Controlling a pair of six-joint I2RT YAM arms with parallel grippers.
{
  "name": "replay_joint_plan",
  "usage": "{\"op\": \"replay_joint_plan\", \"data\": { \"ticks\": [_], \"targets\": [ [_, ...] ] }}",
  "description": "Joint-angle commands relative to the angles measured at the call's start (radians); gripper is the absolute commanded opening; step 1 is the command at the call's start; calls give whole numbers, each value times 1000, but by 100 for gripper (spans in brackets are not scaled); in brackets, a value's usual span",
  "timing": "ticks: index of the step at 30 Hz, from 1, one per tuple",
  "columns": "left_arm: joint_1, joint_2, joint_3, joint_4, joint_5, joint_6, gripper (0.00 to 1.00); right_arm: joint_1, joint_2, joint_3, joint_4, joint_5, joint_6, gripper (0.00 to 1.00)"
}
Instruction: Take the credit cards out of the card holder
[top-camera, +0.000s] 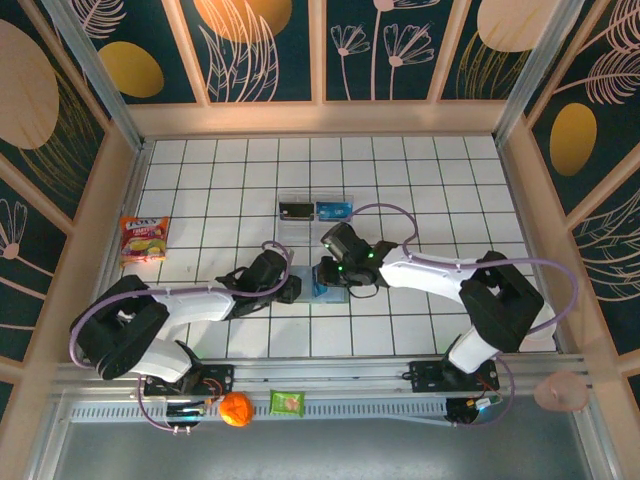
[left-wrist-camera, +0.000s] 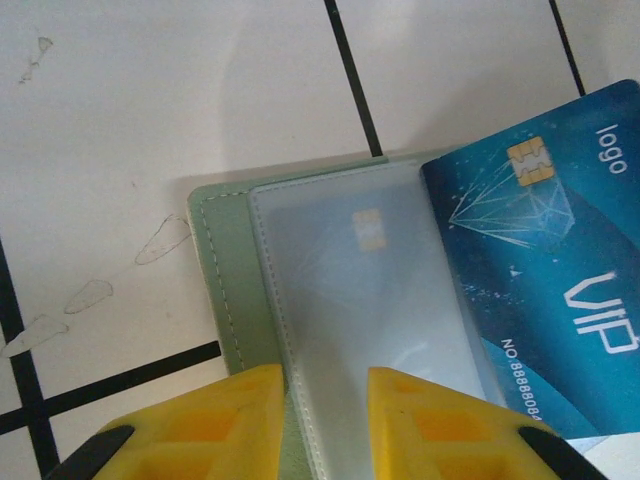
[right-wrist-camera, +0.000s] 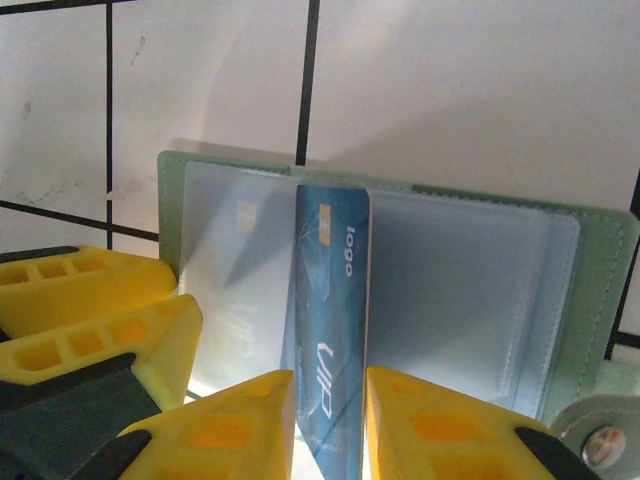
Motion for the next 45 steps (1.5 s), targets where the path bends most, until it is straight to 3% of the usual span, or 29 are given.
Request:
{"op": "replay_joint_plan", "data": {
  "ticks": [1, 14, 20, 26, 32, 38, 44, 45],
  "targets": [
    [8, 16, 28, 8, 11, 22, 28, -17, 23, -32, 46, -44, -15, 24],
    [11, 44, 49, 1, 22, 37, 25, -58, 31, -94, 163, -146, -36, 20],
    [16, 36, 50, -8, 16, 40, 25, -61, 24, -62, 87, -74, -80, 0],
    [28, 4, 64, -23, 36, 40, 26, -73, -104, -40, 37, 37, -306, 0],
    [38, -81, 100, -82, 62, 43, 43, -72, -207, 45, 5, 96, -647, 0],
    [60, -162, 108, -135, 86, 38, 59, -72, -212, 194, -104, 78, -978, 0],
    [80, -207, 87, -166, 95, 19, 73, -74, -80, 437, -328, 118, -1207, 0],
    [84, -212, 88, -174, 94, 19, 81, -77, -45, 482, -371, 139, -1233, 0]
  ]
}}
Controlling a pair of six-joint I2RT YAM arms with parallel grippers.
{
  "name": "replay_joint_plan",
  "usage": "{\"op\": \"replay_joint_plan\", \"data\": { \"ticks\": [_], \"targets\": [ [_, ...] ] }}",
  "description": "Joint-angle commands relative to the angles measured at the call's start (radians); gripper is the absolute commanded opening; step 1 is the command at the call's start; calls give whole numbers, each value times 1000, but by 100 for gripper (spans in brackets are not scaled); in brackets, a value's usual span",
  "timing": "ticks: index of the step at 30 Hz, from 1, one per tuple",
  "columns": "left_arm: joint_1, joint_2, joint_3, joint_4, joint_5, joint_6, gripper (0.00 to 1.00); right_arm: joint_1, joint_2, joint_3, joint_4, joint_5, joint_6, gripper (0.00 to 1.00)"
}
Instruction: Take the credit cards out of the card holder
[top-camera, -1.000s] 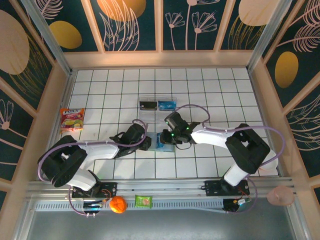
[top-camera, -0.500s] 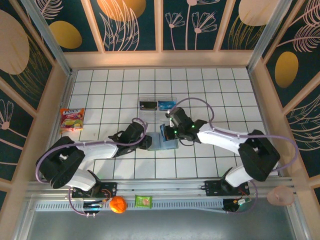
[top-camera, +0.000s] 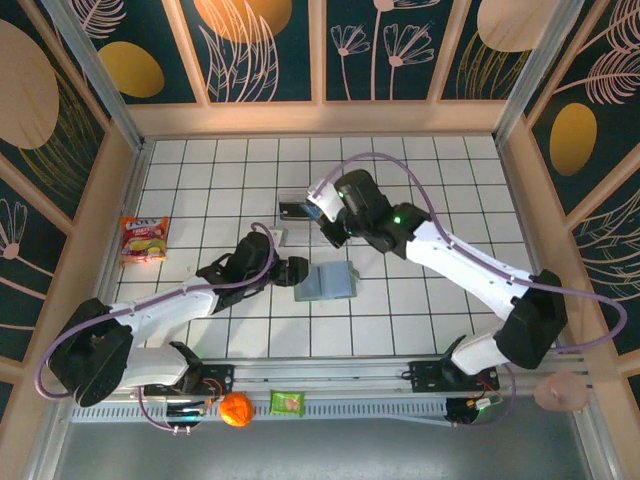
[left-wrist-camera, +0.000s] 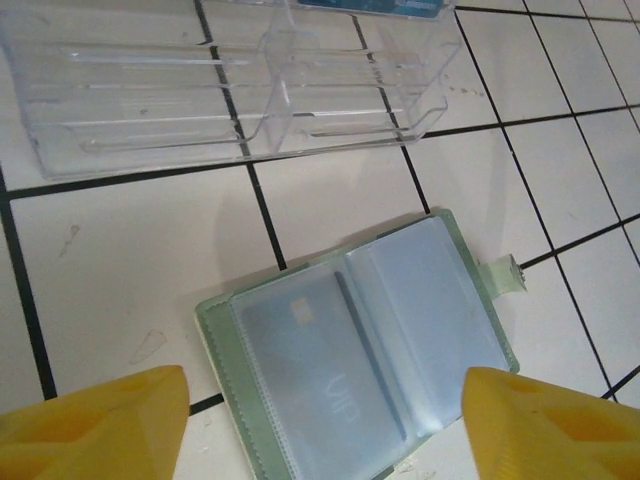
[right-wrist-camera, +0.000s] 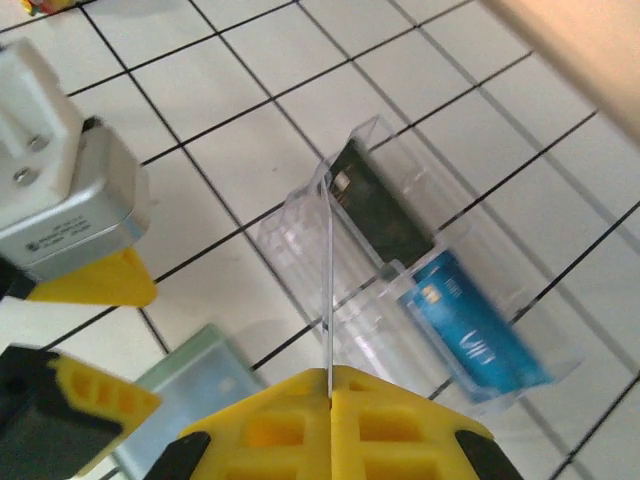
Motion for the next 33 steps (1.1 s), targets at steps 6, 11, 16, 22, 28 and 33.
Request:
{"op": "replay_joint_plan", "data": {
  "ticks": [6, 11, 16, 22, 28, 33],
  "targets": [
    [24, -56, 12, -99, 4, -16, 99, -90, 227, 306, -318, 30, -286, 0],
    [47, -92, 26, -147, -5, -13, 99, -115, 345, 444, -412, 4, -377, 0],
    [73, -101, 31, -176, 0, -17, 99, -165, 443, 522, -472, 40, -440, 0],
    [95, -103, 65, -213, 5, -13, 99, -200, 474, 528, -446, 26, -515, 0],
    [115, -69, 79, -219, 12, -22, 99, -203, 465, 469, -387, 56, -559, 0],
    [121, -28, 81, -220, 22, -28, 99, -195, 429, 387, -317, 84, -599, 0]
  ]
}}
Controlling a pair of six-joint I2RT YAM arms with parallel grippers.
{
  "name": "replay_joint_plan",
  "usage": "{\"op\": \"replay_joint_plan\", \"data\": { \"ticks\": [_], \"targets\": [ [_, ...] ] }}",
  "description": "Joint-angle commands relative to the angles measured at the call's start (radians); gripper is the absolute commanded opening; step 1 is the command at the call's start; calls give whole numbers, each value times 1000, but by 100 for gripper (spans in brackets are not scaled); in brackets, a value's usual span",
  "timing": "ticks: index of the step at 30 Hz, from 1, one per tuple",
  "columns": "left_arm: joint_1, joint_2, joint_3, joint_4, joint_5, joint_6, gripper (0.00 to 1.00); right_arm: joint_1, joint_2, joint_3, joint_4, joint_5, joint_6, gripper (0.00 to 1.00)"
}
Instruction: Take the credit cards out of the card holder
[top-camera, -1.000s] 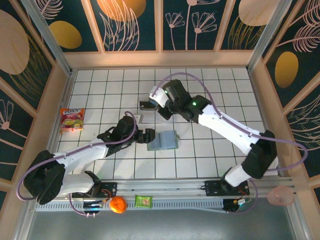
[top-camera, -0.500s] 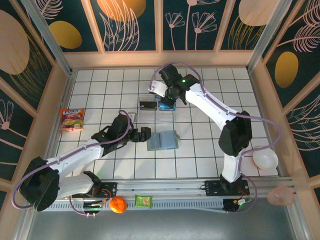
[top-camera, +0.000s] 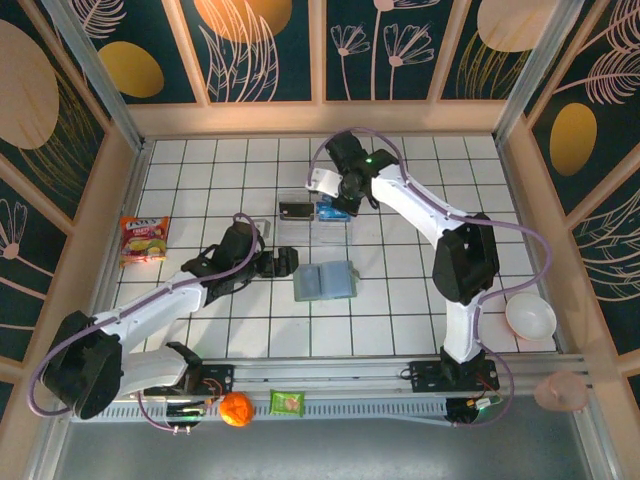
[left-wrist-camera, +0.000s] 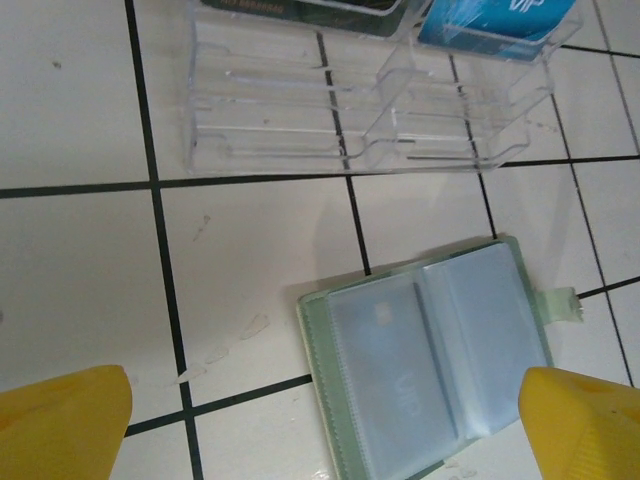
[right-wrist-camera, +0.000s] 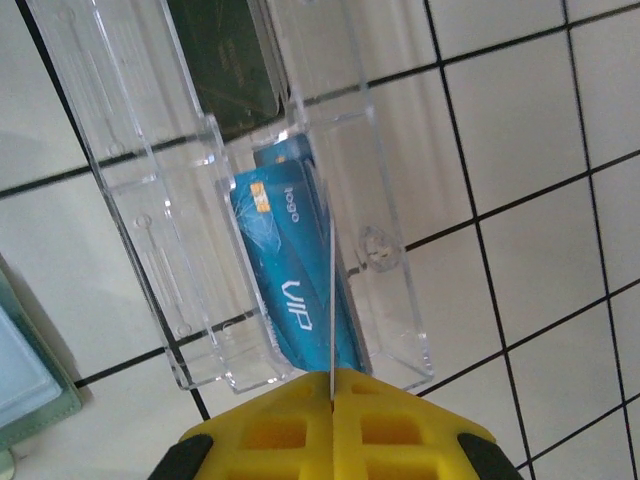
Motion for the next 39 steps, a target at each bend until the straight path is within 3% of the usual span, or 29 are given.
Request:
{"op": "replay_joint_plan", "data": {
  "ticks": [1, 13, 39],
  "targets": [
    [7, 23, 29, -31, 19, -13, 99, 11, -55, -58, 58, 35, -89, 0],
    [25, 55, 30, -20, 26, -27, 99, 61, -94, -140, 174, 84, -154, 1],
    [42, 65, 25, -19, 30, -39, 99, 53, -60, -163, 161, 29, -206, 1]
  ]
}}
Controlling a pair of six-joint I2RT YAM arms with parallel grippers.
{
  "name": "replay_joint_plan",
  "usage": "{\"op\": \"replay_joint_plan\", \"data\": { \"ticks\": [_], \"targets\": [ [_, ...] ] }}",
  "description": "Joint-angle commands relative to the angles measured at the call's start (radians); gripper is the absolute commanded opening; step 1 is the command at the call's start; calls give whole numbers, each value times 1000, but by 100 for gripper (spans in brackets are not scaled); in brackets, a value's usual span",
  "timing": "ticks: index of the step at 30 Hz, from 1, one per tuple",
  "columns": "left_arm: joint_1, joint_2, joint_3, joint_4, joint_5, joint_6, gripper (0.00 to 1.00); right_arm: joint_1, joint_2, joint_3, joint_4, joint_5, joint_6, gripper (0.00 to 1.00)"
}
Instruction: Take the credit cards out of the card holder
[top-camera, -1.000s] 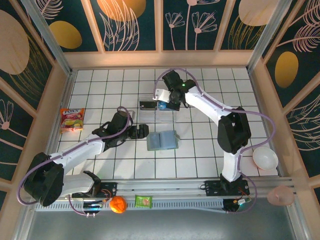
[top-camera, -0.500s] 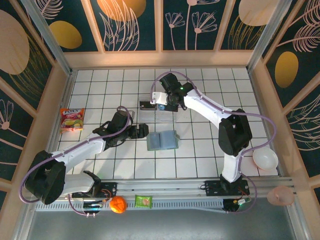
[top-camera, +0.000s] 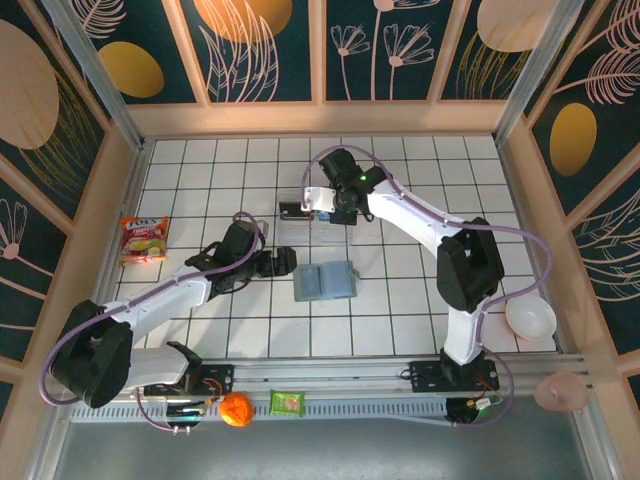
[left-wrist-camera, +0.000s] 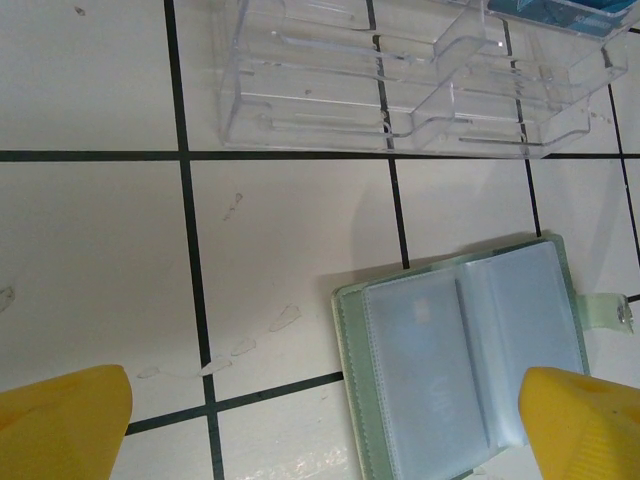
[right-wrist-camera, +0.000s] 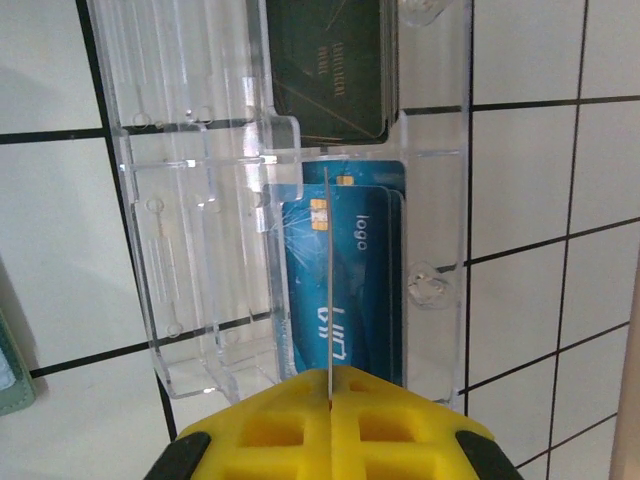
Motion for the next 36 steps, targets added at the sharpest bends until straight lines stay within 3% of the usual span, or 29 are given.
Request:
{"op": "replay_joint_plan", "data": {
  "ticks": [1, 36],
  "targets": [
    [9, 8, 16, -10, 8, -15, 99, -3, 1, -14, 18, -18, -20, 1],
    [23, 14, -5, 18, 27, -19, 99, -9, 50, -11, 44, 7, -9, 5]
  ]
}}
